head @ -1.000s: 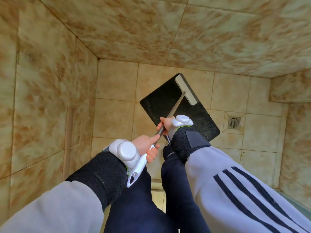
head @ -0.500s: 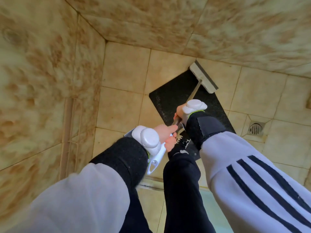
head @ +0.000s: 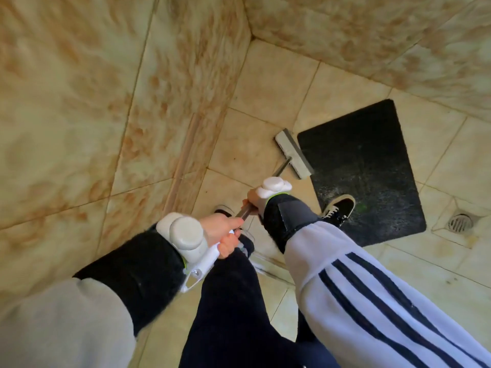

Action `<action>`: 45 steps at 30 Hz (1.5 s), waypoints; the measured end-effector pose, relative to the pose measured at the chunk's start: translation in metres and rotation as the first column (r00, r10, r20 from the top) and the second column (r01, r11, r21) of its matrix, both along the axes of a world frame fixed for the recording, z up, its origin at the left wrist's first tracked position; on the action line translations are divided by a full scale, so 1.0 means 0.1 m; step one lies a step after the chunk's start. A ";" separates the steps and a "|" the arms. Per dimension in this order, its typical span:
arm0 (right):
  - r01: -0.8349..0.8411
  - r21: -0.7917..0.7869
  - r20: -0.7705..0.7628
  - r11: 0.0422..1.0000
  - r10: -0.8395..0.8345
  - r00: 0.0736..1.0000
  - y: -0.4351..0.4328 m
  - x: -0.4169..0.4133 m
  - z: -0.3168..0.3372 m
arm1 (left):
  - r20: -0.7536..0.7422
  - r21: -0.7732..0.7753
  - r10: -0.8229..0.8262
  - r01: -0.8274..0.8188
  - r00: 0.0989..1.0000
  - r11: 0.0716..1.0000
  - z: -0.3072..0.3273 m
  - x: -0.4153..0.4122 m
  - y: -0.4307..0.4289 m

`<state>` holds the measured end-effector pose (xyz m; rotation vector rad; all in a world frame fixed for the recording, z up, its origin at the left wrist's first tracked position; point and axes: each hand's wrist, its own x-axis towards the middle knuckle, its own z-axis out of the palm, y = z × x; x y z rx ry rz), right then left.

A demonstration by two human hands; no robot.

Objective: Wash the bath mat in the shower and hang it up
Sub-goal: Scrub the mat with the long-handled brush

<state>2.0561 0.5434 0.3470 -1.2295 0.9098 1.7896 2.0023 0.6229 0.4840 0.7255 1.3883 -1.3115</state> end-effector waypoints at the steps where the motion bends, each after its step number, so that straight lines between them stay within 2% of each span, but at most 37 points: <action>1: -0.028 -0.001 0.027 1.000 0.028 0.999 0.04 -0.05 0.01 | 0.007 0.003 -0.019 0.019 1.000 1.000 0.02 0.01 0.02; 4: 0.002 -0.109 0.119 0.994 0.011 0.993 0.14 -0.11 0.18 | 0.042 -0.007 -0.057 0.058 0.997 0.998 0.12 0.03 0.10; 8: 0.040 -0.174 0.258 0.984 0.006 0.966 -0.16 0.30 0.14 | 0.137 -0.047 -0.067 0.074 0.988 0.996 0.03 0.30 -0.11; 14: 0.121 -0.354 0.269 0.927 -0.023 0.963 -1.23 1.25 -0.34 | 0.208 -0.184 -0.040 0.079 0.977 0.980 -0.55 1.15 -1.04; 18: 0.138 -0.443 0.282 0.886 -0.009 0.959 -1.70 1.66 -0.64 | 0.169 -0.260 -0.021 0.065 0.985 0.964 -0.89 1.55 -1.46; 23: 0.147 -0.430 0.277 0.891 -0.024 0.961 -1.64 1.69 -0.92 | 0.203 -0.235 0.020 0.029 0.979 0.972 -1.02 1.50 -1.35; 25: 0.081 -0.412 0.294 0.908 0.048 0.955 -1.40 1.43 -0.97 | 0.211 -0.202 0.027 0.016 0.977 0.979 -0.89 1.31 -1.12; 29: 0.035 -0.287 0.231 0.957 0.034 0.972 -0.77 0.86 -0.76 | 0.172 -0.120 -0.028 0.050 0.985 0.991 -0.62 0.78 -0.56; 31: -0.031 -0.151 0.185 0.988 0.059 0.981 -0.45 0.63 -0.49 | 0.137 -0.071 -0.069 0.079 0.988 0.994 -0.44 0.57 -0.30; 32: -0.006 -0.115 0.159 0.993 0.024 0.987 -0.34 0.54 -0.38 | 0.124 -0.049 -0.088 0.095 0.988 0.994 -0.35 0.50 -0.20; 34: 0.092 -0.129 0.133 0.987 -0.075 0.988 -0.27 0.49 -0.20 | 0.139 -0.030 -0.119 0.125 0.983 0.992 -0.23 0.45 -0.16; 38: 0.074 -0.170 0.231 0.983 -0.033 0.972 -0.50 0.80 -0.09 | 0.222 -0.030 -0.151 0.162 0.963 0.986 -0.24 0.72 -0.38; 41: 0.119 -0.268 0.330 0.956 -0.025 0.944 -0.86 1.28 -0.27 | 0.262 -0.073 -0.066 0.088 0.963 0.993 -0.47 1.10 -0.74; 45: 0.056 -0.394 0.370 0.917 0.102 0.923 -1.30 1.64 -0.72 | 0.228 -0.182 0.034 0.009 0.973 0.983 -0.80 1.42 -1.17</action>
